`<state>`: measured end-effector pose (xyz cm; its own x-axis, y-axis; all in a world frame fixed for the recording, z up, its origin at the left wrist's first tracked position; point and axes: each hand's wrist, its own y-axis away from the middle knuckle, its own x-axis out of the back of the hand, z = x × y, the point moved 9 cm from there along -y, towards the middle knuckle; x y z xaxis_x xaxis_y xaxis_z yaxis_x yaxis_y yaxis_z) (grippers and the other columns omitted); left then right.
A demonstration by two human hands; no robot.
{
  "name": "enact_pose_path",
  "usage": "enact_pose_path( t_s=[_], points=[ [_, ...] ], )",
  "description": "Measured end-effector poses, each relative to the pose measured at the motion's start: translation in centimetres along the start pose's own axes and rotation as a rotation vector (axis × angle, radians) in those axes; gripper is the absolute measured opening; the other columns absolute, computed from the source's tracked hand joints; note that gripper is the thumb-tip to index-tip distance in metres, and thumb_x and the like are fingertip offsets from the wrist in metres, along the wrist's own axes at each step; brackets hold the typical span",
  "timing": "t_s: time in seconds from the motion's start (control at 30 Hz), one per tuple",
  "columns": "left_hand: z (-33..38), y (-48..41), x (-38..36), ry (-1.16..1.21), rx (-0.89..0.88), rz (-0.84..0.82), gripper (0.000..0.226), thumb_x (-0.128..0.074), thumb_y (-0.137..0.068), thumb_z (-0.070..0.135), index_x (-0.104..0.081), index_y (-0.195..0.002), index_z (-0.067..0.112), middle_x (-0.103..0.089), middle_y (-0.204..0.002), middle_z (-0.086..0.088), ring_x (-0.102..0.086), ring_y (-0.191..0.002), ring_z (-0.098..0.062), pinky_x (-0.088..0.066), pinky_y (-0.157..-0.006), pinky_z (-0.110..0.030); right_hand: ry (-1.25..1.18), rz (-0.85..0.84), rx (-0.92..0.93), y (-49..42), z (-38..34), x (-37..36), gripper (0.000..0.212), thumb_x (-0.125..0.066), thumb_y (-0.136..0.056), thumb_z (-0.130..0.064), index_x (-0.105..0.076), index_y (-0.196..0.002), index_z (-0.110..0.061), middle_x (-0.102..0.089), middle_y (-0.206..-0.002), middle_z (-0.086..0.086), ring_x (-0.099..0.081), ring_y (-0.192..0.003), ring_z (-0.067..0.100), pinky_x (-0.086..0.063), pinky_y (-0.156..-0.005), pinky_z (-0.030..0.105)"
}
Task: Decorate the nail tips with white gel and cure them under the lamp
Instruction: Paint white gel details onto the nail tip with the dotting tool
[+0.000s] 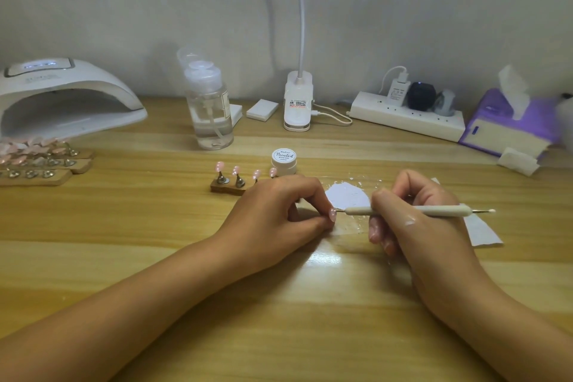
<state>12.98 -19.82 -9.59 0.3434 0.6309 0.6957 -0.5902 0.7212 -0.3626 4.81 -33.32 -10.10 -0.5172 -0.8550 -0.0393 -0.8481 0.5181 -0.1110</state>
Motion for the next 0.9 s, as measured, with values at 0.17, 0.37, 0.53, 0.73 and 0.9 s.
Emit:
enact_pose_path(
  t_s=[0.17,0.37,0.53,0.73,0.9],
  points=[
    [0.32,0.05,0.09,0.013,-0.005,0.011,0.023,-0.076,-0.082,0.019,-0.064,-0.077,0.038,-0.057,-0.069,0.035,-0.051,-0.056,-0.002,-0.045,-0.075,-0.031,-0.023,-0.002,0.000,0.06,-0.11,-0.22,0.031,-0.056,-0.085,0.003,-0.038,-0.064,-0.011,-0.054,-0.044,0.009,-0.042,-0.034,0.007,-0.032,-0.035,0.016],
    [0.45,0.07,0.13,0.012,-0.009,0.020,0.021,-0.076,-0.081,0.019,-0.065,-0.077,0.037,-0.057,-0.070,0.036,-0.051,-0.055,-0.002,-0.041,-0.088,-0.031,-0.023,-0.009,-0.005,0.06,0.03,-0.26,0.032,-0.057,-0.085,0.004,-0.039,-0.064,-0.011,-0.055,-0.044,0.010,-0.042,-0.035,0.008,-0.033,-0.036,0.016],
    [0.38,0.07,0.13,0.010,-0.017,0.024,0.021,-0.076,-0.081,0.020,-0.065,-0.077,0.038,-0.058,-0.070,0.035,-0.052,-0.056,-0.004,-0.040,-0.084,-0.029,-0.009,-0.001,-0.003,0.03,0.02,-0.12,0.030,-0.057,-0.083,0.002,-0.039,-0.063,-0.012,-0.055,-0.044,0.010,-0.041,-0.035,0.009,-0.033,-0.036,0.016],
    [0.02,0.01,0.02,0.031,-0.010,0.015,0.017,-0.076,-0.081,0.021,-0.067,-0.078,0.036,-0.061,-0.075,0.029,-0.053,-0.057,-0.006,-0.045,-0.079,-0.033,0.016,0.001,0.009,0.00,-0.05,-0.14,0.034,-0.055,-0.082,0.007,-0.039,-0.060,-0.013,-0.052,-0.042,0.010,-0.041,-0.033,0.008,-0.031,-0.035,0.016],
    [0.00,-0.02,0.00,0.028,-0.014,0.007,0.016,-0.076,-0.081,0.021,-0.068,-0.080,0.034,-0.061,-0.075,0.028,-0.051,-0.055,-0.004,-0.039,-0.062,-0.023,0.024,-0.006,0.014,-0.01,-0.04,-0.23,0.031,-0.055,-0.081,0.007,-0.039,-0.061,-0.011,-0.053,-0.042,0.010,-0.042,-0.033,0.007,-0.032,-0.035,0.016]
  ],
)
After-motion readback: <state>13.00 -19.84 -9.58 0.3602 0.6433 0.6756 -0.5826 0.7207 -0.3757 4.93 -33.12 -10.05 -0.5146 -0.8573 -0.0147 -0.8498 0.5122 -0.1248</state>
